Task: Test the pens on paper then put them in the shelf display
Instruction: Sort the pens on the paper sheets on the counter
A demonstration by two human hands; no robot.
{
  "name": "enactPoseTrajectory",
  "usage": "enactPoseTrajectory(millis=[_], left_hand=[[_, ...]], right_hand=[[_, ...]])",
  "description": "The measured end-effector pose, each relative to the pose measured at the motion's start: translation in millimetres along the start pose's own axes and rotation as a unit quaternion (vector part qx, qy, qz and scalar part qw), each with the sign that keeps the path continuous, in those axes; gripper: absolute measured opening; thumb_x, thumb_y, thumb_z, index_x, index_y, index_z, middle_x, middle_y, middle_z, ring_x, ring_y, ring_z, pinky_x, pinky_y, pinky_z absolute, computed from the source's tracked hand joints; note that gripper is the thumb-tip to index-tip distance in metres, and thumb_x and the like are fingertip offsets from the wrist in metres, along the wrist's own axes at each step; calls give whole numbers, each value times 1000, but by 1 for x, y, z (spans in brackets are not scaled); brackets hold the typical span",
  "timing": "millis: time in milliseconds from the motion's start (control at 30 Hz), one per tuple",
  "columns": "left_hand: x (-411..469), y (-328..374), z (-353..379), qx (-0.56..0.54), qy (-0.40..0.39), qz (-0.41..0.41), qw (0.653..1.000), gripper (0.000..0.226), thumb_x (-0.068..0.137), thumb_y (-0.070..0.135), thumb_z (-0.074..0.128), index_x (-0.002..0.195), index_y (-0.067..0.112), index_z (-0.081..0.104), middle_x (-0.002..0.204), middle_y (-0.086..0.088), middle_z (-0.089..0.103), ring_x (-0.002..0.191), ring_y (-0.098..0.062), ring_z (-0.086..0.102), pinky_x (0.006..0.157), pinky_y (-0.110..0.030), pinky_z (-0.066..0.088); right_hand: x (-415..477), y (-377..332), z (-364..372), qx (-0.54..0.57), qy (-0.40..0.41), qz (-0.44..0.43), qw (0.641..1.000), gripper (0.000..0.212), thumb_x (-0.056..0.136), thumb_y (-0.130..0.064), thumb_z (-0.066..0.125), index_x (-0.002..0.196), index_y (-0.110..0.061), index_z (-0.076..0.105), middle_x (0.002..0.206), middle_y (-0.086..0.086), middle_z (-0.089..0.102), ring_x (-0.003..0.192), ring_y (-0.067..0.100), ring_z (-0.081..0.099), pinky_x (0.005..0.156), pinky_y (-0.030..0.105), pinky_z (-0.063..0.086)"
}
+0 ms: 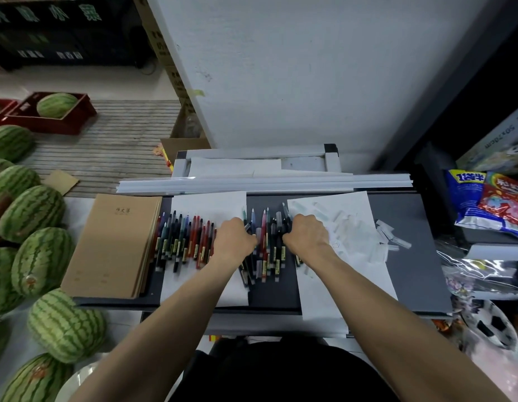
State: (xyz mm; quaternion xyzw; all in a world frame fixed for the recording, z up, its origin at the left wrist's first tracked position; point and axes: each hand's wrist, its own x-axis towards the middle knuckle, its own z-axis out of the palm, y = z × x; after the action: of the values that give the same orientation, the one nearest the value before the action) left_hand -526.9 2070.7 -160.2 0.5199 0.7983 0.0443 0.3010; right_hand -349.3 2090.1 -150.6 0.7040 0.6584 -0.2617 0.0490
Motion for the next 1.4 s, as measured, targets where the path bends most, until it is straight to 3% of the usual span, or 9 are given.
enactPoseTrajectory(millis=[133,267,600,900,1033,1133,1267,1400], left_hand=[[0,-4,-1,-9,-9,-25,1000,47,78,24,88,62,11,46,55,-2,53,43,-16,49,37,-21,39],[1,-5,-6,4,-27,-41,999,50,74,30,94,66,11,48,60,-4,56,48,-17,52,41,-23,43],[7,-4,-9,0,-77,-61,995,54,69,38,99,69,10,53,65,-3,57,53,-15,55,42,-24,38],[14,-4,-5,-53,-115,-60,990,47,72,33,97,70,6,58,68,-5,59,66,-18,60,53,-27,46],[10,-3,-2,-36,-100,-39,994,54,74,34,93,61,13,45,57,-1,45,48,-14,44,33,-17,27],[5,-2,4,-22,-87,-19,996,47,80,33,87,65,13,47,60,-1,51,48,-13,47,31,-17,28],[-2,0,9,-10,-73,16,997,39,88,23,77,66,11,47,61,-4,52,50,-18,47,41,-24,36],[-10,0,8,20,-81,48,995,20,97,14,62,83,3,54,77,-11,58,60,-20,50,48,-30,40]], right_hand=[[1,3,3,-11,10,-9,1000,12,84,-20,64,87,-15,54,72,-1,45,76,25,54,57,29,37],[3,3,2,-38,4,-14,999,12,87,-27,63,88,-17,57,84,1,56,80,25,55,65,29,42],[9,1,-5,-63,-33,-25,997,13,84,-26,61,93,-17,58,90,2,59,83,27,58,68,30,45],[12,5,1,-20,2,-40,999,15,86,-22,60,98,-14,56,90,4,56,80,27,54,66,31,42],[11,6,5,15,3,-35,999,13,84,-23,59,90,-13,54,74,-1,47,78,28,56,64,31,43],[10,8,8,26,16,-28,999,16,88,-28,55,83,-13,52,69,-1,48,73,27,56,62,32,43],[7,17,16,24,36,-42,998,22,100,-31,46,95,-10,47,82,9,59,73,28,55,64,36,44],[0,28,21,55,46,-55,996,23,107,-32,39,98,-12,41,87,6,54,73,28,51,66,37,39]])
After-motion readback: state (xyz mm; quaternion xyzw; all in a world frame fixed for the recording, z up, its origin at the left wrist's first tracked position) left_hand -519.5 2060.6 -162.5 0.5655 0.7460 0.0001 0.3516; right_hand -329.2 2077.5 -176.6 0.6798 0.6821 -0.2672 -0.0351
